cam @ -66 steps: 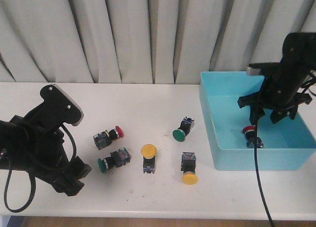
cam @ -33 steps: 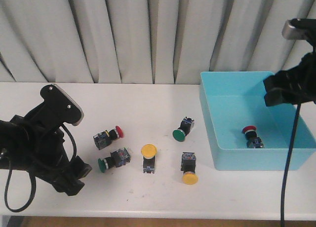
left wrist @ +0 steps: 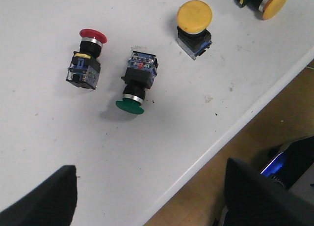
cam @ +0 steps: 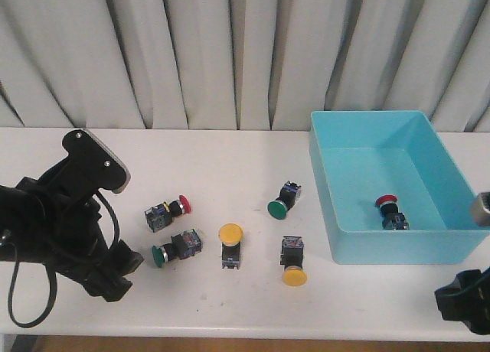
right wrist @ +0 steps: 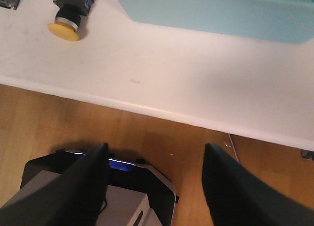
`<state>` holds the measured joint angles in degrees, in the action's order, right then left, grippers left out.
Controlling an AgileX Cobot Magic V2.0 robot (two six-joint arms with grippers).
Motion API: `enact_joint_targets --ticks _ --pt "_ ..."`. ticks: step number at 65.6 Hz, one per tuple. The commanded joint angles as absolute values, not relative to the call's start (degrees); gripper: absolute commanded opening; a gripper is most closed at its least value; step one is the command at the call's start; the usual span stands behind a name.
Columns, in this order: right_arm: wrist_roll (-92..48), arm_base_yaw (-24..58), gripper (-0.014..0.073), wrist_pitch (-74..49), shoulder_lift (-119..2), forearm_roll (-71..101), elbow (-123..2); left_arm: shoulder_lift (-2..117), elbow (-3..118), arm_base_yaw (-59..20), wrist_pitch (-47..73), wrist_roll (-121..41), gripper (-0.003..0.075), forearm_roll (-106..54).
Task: Pick red and yellow buttons and place in box
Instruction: 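Reach the left gripper to the yellow button and grasp it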
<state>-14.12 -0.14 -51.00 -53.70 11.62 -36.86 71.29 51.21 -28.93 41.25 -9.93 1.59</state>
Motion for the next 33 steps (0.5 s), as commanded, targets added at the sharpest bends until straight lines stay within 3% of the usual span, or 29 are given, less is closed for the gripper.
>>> enact_joint_targets --ticks 1,33 --pt "-15.17 -0.37 0.0422 -47.29 -50.42 12.16 -35.99 70.1 52.63 -29.11 36.94 -9.4 0.0594 1.15" --pt "-15.17 -0.37 0.0422 -46.79 -47.79 12.16 -35.84 87.46 64.52 -36.81 34.39 -2.71 0.0594 -0.68"
